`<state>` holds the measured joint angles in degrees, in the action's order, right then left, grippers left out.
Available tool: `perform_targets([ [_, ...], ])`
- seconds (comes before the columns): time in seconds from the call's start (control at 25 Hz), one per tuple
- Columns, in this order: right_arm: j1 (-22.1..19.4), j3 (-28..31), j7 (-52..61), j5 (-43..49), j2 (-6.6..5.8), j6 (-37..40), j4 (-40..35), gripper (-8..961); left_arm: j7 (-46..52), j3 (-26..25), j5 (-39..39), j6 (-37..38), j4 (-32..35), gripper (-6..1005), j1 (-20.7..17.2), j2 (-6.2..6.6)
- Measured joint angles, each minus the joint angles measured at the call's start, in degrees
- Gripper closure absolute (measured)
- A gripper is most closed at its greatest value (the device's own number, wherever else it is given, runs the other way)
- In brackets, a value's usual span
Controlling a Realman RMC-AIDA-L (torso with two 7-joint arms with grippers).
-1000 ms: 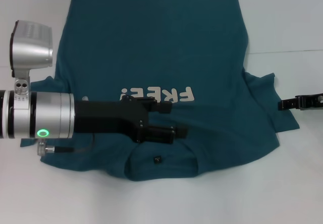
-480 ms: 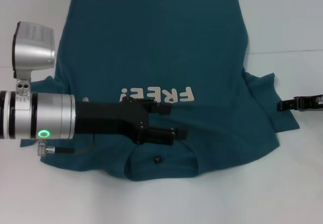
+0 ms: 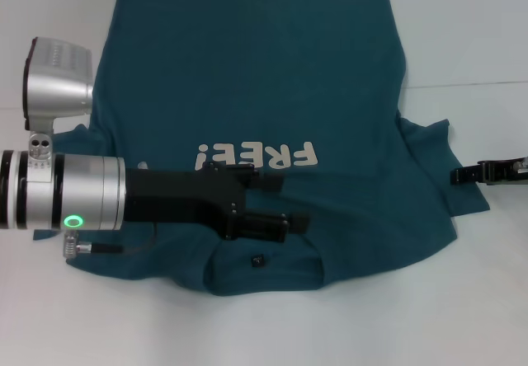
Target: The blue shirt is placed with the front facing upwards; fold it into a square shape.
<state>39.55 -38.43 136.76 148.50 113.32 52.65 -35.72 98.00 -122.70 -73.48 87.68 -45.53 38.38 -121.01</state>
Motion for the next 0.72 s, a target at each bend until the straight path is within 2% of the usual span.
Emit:
perform_targets([
  [0.48, 0.14, -0.10, 0.00, 0.02, 0.15, -0.28, 0.72, 212, 0.00, 0.00, 0.16, 0.21, 0.00, 126, -0.11, -0.16],
  [0.72, 0.19, 0.20, 0.00, 0.04, 0.14, -0.30, 0.82, 244, 0.00, 0.00, 0.18, 0.29, 0.00, 126, -0.14, -0.18],
])
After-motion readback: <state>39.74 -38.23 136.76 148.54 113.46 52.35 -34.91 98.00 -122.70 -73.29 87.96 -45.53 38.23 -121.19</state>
